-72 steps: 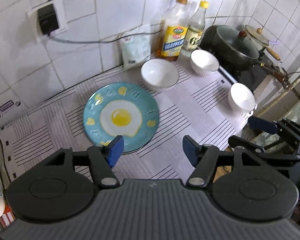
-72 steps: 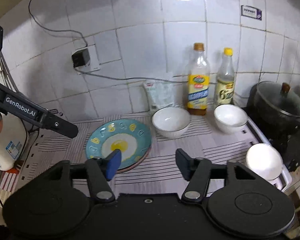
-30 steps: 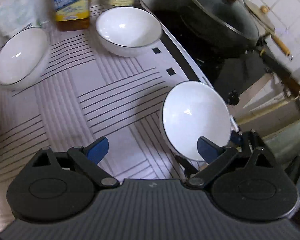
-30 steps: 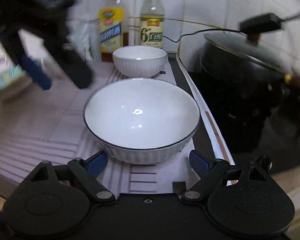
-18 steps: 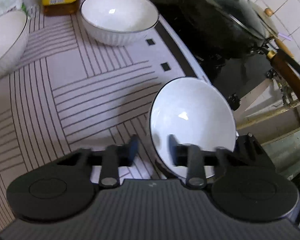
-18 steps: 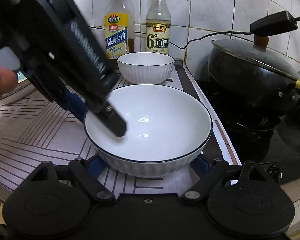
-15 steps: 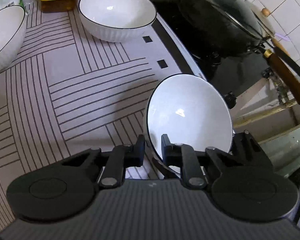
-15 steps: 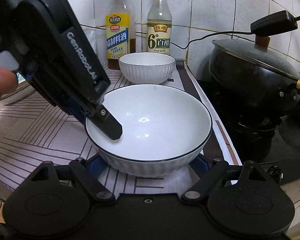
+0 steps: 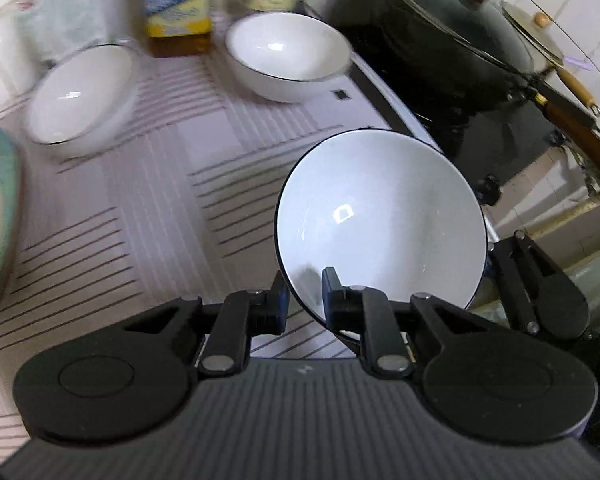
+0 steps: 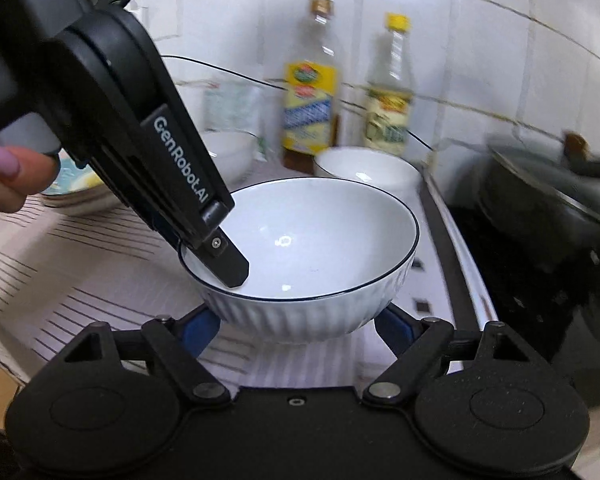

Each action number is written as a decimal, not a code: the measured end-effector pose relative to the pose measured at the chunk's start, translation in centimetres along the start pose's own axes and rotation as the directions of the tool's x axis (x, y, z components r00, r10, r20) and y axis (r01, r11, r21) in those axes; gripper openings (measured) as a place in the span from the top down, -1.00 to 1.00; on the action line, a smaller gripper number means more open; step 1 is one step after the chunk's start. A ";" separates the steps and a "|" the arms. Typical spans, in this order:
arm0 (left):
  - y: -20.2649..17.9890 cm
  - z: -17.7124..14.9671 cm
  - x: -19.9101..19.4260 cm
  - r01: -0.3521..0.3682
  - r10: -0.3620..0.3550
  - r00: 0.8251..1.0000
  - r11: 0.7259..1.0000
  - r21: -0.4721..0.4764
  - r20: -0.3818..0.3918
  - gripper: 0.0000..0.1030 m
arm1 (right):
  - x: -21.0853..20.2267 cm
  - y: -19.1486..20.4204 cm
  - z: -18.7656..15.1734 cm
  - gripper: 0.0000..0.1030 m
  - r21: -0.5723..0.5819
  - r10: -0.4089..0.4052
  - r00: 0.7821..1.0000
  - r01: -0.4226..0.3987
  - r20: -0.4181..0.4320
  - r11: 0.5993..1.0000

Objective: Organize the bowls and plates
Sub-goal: 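Carry the held bowl with both grippers over the white bowl beside the plates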

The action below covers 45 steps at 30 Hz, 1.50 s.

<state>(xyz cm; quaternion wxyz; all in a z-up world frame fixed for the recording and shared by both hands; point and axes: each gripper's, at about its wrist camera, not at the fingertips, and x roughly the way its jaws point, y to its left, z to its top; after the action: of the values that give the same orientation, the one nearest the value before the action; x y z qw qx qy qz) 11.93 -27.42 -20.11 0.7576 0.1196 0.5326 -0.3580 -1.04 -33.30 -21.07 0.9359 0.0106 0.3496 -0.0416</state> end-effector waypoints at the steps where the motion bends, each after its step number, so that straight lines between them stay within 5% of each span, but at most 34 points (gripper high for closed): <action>1: 0.7 -0.1 -0.6 -0.016 0.016 1.000 1.000 -0.024 -0.003 0.70 | 0.0 0.6 0.3 -0.70 -0.020 0.019 1.000 -0.018 0.009 1.000; 16: 11.0 -3.8 -3.3 -0.105 0.113 0.994 0.945 -0.308 0.006 0.67 | 5.9 7.4 3.2 -0.67 -0.203 0.269 0.963 -0.261 0.008 0.944; 33: 13.3 -3.7 -0.7 -0.147 0.149 0.989 0.920 -0.363 -0.025 0.60 | 10.5 8.9 3.6 -0.69 -0.191 0.294 0.948 -0.313 -0.122 0.930; 45: 14.3 -3.8 -6.4 -0.083 0.113 0.992 0.927 -0.366 0.063 0.41 | 3.7 7.1 5.6 -0.69 -0.117 0.274 0.957 -0.284 -0.096 0.952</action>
<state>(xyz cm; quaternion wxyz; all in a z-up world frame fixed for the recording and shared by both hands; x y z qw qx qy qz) 17.67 -12.41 -18.75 0.8049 -0.0106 0.5510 -0.2200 6.01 -26.74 -19.30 0.9166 0.0007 0.3831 0.1142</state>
